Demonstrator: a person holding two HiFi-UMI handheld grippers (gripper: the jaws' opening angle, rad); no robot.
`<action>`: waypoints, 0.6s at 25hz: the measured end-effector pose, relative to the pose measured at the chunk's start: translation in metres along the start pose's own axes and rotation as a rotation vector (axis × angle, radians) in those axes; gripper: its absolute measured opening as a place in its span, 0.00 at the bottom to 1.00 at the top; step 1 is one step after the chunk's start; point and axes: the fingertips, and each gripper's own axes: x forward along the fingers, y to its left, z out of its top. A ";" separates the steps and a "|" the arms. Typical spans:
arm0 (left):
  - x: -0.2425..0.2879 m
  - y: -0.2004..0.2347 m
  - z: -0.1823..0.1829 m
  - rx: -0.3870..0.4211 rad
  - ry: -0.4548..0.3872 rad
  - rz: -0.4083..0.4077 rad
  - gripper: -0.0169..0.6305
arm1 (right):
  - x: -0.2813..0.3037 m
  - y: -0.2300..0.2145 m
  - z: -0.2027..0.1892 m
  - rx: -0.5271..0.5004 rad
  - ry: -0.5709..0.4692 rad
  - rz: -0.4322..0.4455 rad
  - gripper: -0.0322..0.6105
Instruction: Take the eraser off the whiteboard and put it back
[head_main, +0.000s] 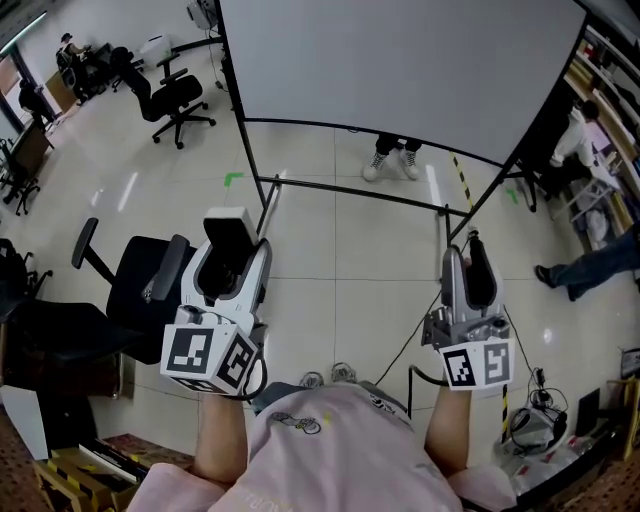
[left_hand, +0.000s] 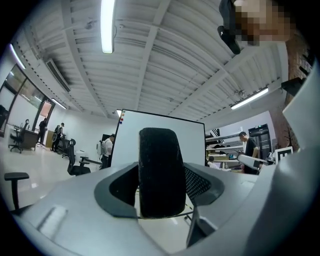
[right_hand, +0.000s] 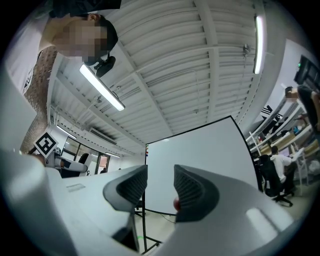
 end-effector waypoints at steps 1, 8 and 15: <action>0.000 0.000 0.000 -0.001 0.002 0.003 0.44 | -0.001 0.000 0.000 -0.002 -0.002 0.000 0.31; 0.000 -0.001 -0.007 -0.011 0.012 0.006 0.44 | -0.006 0.000 -0.001 -0.007 -0.006 -0.005 0.31; 0.003 -0.001 -0.004 -0.035 0.003 0.016 0.45 | -0.003 -0.002 -0.007 -0.003 0.008 -0.008 0.31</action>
